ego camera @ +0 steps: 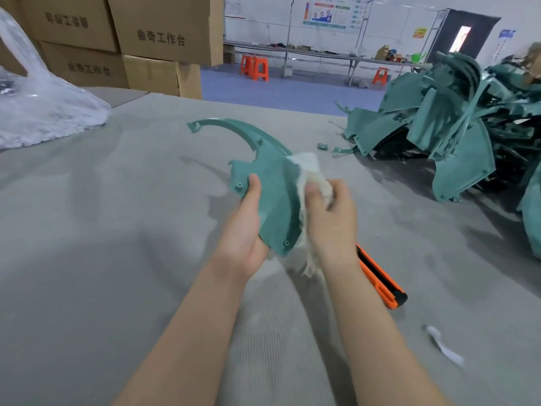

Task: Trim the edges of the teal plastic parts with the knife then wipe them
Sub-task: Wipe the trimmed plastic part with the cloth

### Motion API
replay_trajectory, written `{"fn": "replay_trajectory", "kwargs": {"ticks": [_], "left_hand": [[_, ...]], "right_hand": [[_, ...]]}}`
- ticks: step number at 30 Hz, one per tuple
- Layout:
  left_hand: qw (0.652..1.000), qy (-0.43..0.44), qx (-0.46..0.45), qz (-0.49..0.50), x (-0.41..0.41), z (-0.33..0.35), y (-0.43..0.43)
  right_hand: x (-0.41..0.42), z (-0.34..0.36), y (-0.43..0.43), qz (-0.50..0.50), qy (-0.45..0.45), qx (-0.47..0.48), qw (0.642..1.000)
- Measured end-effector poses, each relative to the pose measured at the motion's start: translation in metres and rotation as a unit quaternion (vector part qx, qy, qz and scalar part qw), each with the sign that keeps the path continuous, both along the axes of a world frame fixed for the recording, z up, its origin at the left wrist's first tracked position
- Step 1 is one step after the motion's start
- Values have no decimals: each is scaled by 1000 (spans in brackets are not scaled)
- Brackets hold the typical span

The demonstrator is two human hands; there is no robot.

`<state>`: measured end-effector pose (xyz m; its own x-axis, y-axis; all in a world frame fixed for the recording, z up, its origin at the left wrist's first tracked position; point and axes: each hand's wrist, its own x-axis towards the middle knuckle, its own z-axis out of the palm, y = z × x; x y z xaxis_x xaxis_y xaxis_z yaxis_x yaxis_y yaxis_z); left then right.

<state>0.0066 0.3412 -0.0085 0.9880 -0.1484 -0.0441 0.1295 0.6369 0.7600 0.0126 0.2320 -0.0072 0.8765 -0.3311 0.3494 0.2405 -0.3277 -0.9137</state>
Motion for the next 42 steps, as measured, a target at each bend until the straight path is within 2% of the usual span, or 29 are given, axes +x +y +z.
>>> {"fn": "replay_trajectory", "kwargs": {"ticks": [3,5,9,12,14,18,23,25,27,29,33,36,38,40,42], "left_hand": [[1000,-1,6,10,3,-4,3],[1000,-4,10,14,4,-6,3],[1000,-13,-1,-1,4,-7,-2],[1000,-23,8,11,7,-10,-2],[999,-41,-22,15,6,-10,-1],[998,-30,-52,-10,1,-5,-2],[994,-49,-89,40,6,-4,7],[994,-51,-93,33,5,-3,6],[996,-42,-81,6,1,-2,1],[998,-34,-51,-16,-2,-2,-1],[998,-17,48,25,0,0,2],[992,-41,110,53,-4,2,-2],[972,-78,210,66,-8,4,-6],[951,-118,274,82,-11,6,-10],[963,-115,235,69,-15,6,-11]], "right_hand": [[0,7,-24,-23,69,226,971],[-2,11,-33,-11,66,256,964],[-18,10,-6,57,-2,78,995],[-28,-6,22,115,-59,-132,983],[-24,-12,26,75,-105,-196,972],[-17,-7,15,-24,-49,-182,982],[-43,-13,32,102,-134,-257,952],[-35,-9,28,94,-136,-254,953],[-24,-6,19,34,-123,-201,971],[-21,-4,18,-3,-124,-161,979],[-33,-12,34,48,-148,-225,962],[-12,-5,10,-14,-36,-147,988],[-6,8,-12,-57,-9,-66,996],[-16,19,-10,-34,-68,-28,997],[-32,26,8,58,-133,-80,986]]}}
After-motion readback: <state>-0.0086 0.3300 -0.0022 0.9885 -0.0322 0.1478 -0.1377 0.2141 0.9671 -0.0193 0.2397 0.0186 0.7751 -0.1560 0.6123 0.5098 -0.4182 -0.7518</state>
